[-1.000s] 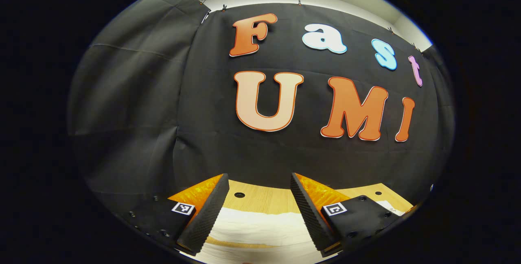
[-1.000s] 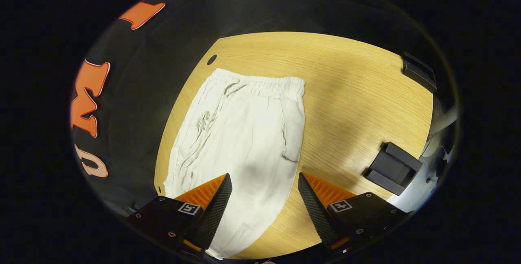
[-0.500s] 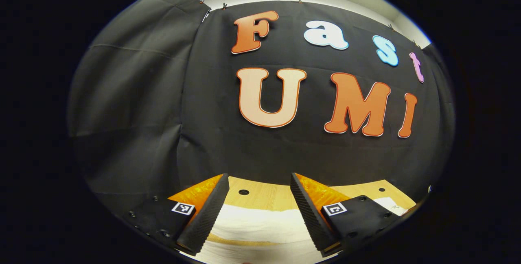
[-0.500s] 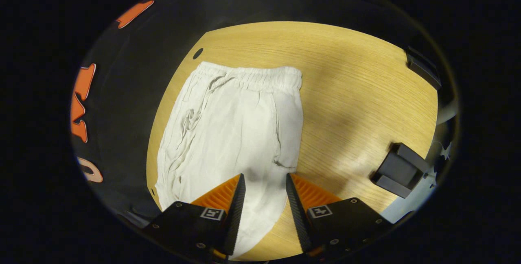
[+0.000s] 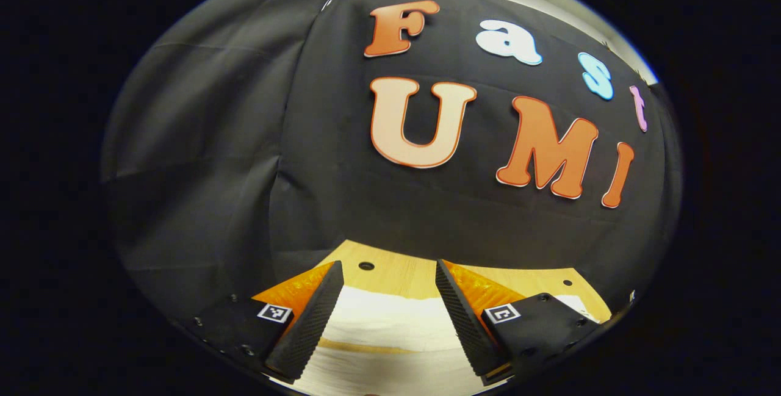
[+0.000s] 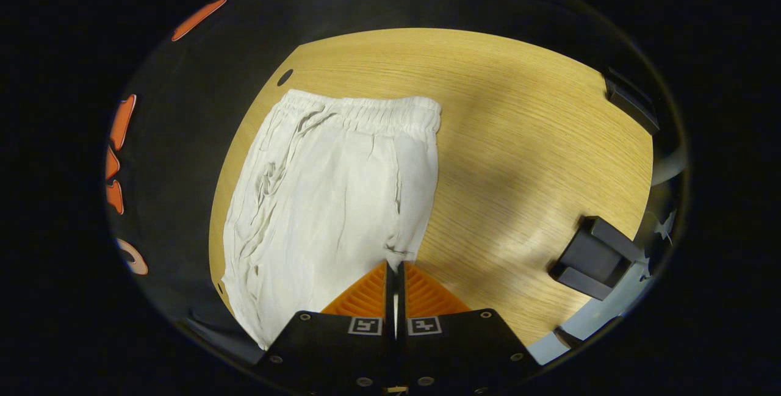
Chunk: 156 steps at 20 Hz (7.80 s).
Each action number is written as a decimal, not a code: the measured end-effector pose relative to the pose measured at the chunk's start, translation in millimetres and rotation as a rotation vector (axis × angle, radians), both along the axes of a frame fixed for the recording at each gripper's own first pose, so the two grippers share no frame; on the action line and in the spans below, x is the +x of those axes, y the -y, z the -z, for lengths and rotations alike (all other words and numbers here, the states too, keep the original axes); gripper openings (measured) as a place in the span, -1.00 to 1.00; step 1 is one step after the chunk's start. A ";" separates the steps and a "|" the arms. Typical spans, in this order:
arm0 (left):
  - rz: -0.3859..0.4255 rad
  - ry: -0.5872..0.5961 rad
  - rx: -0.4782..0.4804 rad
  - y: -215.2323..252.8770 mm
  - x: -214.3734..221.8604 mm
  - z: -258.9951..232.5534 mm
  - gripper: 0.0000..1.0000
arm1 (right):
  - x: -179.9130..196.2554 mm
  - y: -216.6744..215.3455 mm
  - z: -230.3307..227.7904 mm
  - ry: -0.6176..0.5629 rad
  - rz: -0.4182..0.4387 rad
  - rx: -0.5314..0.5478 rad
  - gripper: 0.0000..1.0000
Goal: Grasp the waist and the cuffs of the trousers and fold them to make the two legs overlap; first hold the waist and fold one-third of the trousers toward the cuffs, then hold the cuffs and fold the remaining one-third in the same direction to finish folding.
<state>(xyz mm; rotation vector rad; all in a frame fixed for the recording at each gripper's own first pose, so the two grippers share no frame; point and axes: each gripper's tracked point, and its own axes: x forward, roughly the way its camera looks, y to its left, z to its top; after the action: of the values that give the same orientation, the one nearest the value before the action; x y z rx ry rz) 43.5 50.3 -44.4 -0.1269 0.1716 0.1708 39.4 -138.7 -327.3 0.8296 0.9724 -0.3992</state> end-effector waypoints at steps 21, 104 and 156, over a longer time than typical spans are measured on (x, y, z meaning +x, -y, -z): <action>-0.447 -0.616 -0.915 -28.9 -142.5 282.5 1.00 | -0.7 -2.4 0.6 -0.029 -0.062 -0.014 -0.98; -0.035 -0.819 -0.635 -62.6 266.4 240.7 -0.80 | 284.0 -74.0 -121.6 0.174 -0.161 0.023 -0.87; 0.059 -0.581 -0.472 15.5 129.1 112.5 1.00 | 208.4 71.1 -52.9 0.046 0.073 0.076 0.90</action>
<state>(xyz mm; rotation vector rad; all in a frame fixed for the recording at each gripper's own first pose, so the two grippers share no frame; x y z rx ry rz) 172.6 34.8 -156.9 -0.5416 0.7951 0.1016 247.8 -209.8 -274.4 0.9411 0.9208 -0.4057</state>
